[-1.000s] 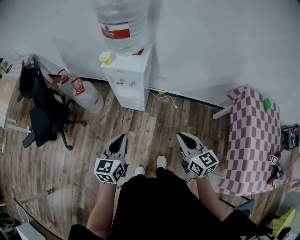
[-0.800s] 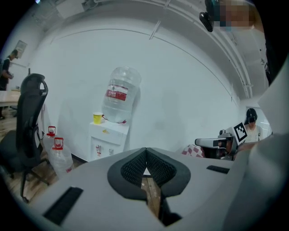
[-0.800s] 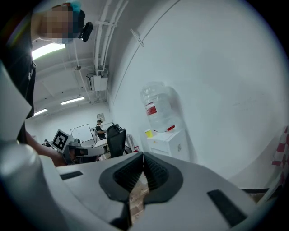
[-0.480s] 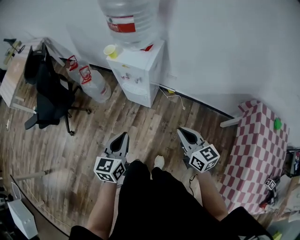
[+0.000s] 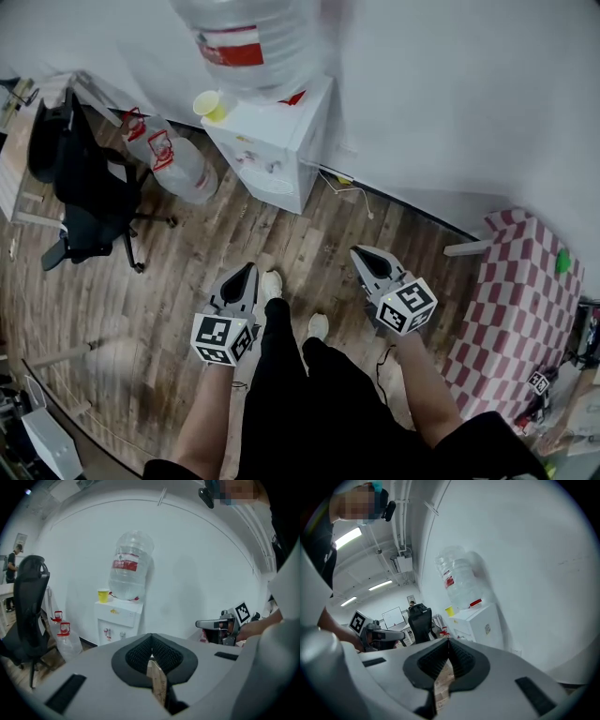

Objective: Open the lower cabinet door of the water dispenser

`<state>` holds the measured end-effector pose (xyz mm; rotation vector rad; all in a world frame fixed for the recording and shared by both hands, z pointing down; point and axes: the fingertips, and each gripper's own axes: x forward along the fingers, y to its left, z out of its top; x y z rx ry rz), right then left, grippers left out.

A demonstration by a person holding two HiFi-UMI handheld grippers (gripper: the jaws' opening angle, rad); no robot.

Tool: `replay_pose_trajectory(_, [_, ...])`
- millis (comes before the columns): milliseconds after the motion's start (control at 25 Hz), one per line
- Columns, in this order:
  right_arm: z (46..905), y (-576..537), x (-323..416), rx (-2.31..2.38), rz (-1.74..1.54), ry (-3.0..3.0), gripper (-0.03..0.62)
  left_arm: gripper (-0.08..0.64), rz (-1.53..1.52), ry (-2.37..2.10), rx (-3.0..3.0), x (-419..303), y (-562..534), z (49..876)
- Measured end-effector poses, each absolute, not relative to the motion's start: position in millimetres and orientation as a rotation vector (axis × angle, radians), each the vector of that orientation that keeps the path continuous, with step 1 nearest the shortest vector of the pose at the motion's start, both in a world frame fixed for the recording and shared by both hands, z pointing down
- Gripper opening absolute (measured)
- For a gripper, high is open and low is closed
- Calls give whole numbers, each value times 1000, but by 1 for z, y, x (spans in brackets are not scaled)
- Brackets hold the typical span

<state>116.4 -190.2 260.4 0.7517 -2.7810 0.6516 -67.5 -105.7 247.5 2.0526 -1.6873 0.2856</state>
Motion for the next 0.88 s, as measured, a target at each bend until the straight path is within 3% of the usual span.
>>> replay_pose_trajectory(360, [364,-257,62,714,622,-2777,21,12,333,-1622,2130,-109,-178,343])
replay_pose_trajectory(880, [584,-321,15,681,514,-2751,21,12,358,-1554,2240,-151,-253,559])
